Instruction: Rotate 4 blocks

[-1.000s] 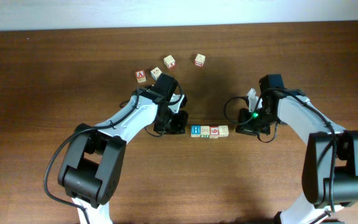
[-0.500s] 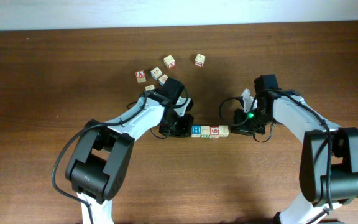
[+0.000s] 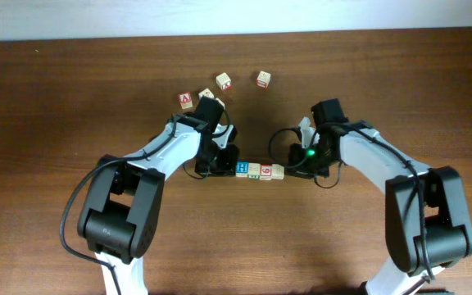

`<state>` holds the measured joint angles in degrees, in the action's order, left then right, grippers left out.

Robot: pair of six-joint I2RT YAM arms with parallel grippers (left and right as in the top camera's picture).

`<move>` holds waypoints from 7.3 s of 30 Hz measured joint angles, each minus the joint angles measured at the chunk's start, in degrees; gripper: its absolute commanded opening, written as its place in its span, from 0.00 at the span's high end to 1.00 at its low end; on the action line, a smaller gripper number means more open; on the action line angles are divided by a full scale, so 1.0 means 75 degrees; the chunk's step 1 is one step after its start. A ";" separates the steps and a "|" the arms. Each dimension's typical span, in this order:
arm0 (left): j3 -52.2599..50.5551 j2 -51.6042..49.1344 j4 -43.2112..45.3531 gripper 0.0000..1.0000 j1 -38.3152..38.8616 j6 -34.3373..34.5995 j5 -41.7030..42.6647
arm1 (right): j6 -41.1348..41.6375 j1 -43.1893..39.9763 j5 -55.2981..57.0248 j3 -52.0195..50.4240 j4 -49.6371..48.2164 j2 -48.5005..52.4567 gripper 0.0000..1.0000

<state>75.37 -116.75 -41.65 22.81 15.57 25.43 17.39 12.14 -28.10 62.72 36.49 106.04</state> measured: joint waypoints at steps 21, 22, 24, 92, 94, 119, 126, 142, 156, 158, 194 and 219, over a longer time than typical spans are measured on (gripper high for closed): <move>0.0000 0.0000 -0.0163 1.00 -0.0431 -0.0020 -0.0125 | 0.1003 0.0227 -0.0038 -0.0009 -0.0460 0.0000 0.95; 0.0000 0.0000 -0.0163 1.00 -0.0440 -0.0020 -0.0216 | 0.1003 0.0227 -0.0032 -0.0009 -0.0458 0.0000 0.95; 0.0029 0.0000 -0.0157 1.00 -0.0510 -0.0023 -0.0405 | 0.1023 0.0227 0.0000 -0.0009 -0.0458 0.0000 0.95; 0.0163 0.0000 0.0017 1.00 -0.0772 -0.0423 0.0816 | -0.0149 -0.0361 -0.1445 -0.0009 -0.0592 0.0641 0.96; 0.0163 0.0000 0.0015 1.00 -0.0781 -0.0423 0.0807 | -0.0154 -0.0361 -0.1486 -0.0009 -0.0609 0.0641 0.96; 0.0137 0.0000 -0.0055 1.00 -0.0915 -0.0504 0.0230 | -0.0082 0.0303 -0.1110 0.0766 -0.0064 0.0181 0.96; 0.0119 0.0000 -0.0125 1.00 -0.0953 -0.0504 0.0087 | -0.0076 0.0659 -0.0571 0.1113 0.0286 0.0166 0.96; 0.0076 -0.0020 -0.0169 1.00 -0.1046 -0.0504 -0.0321 | 0.0096 0.1338 -0.0283 0.1620 0.0198 -0.0137 0.96; 0.0070 -0.0058 -0.0227 1.00 -0.0880 -0.0530 0.0452 | 0.0315 0.1853 -0.1212 0.1818 -0.0245 -0.0210 0.96; 0.0070 -0.0058 -0.0227 1.00 -0.0880 -0.0530 0.0475 | 0.0312 0.1853 -0.1204 0.1818 -0.0245 -0.0210 0.96; 0.0073 -0.0058 -0.0283 1.00 -0.1396 -0.0527 0.0965 | -0.0379 0.2224 -0.0589 0.2518 0.0446 -0.0085 0.95; 0.0000 0.0533 -0.0903 1.00 -0.1600 -0.0562 0.1542 | -0.0490 0.0271 -0.0393 0.3337 0.1906 -0.0003 0.96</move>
<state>75.37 -112.75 -48.42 10.81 11.35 36.99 13.72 14.17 -31.05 87.74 50.78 106.02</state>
